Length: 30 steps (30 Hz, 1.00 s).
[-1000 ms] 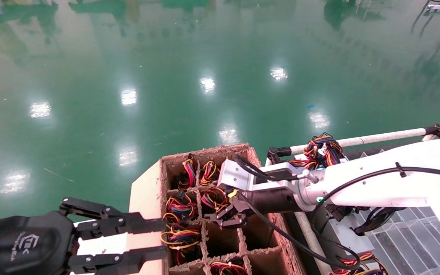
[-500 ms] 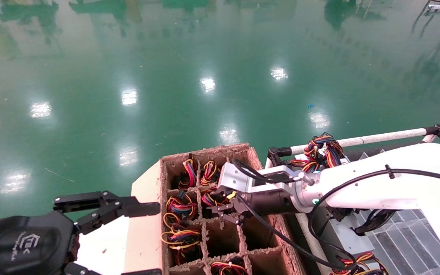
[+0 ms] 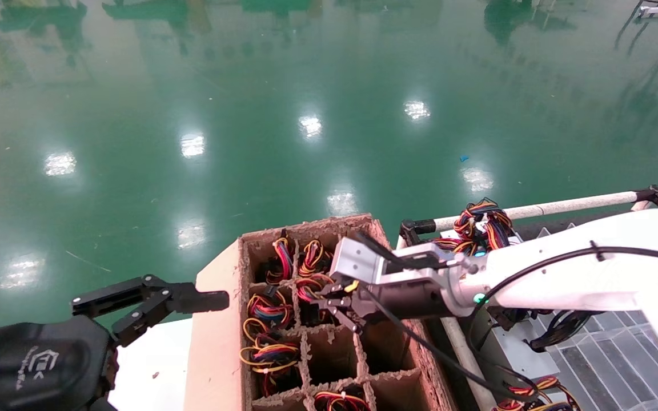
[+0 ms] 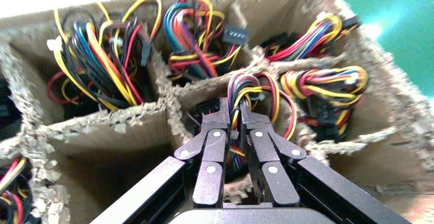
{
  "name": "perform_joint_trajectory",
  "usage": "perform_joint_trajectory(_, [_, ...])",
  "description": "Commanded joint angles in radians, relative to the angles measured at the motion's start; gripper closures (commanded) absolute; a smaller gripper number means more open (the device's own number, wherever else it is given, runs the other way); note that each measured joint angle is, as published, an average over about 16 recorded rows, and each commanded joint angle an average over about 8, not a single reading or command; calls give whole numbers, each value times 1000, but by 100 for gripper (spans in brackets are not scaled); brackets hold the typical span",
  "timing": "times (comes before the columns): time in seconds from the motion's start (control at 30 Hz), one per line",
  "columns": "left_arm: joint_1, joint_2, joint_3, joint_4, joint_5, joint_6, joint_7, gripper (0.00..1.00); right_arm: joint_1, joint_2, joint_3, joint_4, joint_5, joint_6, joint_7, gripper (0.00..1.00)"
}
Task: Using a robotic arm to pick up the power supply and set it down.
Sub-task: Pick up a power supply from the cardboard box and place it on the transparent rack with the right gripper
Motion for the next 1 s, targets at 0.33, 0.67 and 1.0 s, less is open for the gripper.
perform_joint_trajectory(0.33, [0,0,0,0,0,0,0,0,9,114,86,160,121,-40,50,100])
perform_joint_trajectory(0.67, [0,0,1,0,-1,0,0,0,30,253,201,327,275,-70,117,100])
perform_joint_trajectory(1.0, [0,0,1,0,-1,-1,1,0,83,402,314,334,408,-134,103,100])
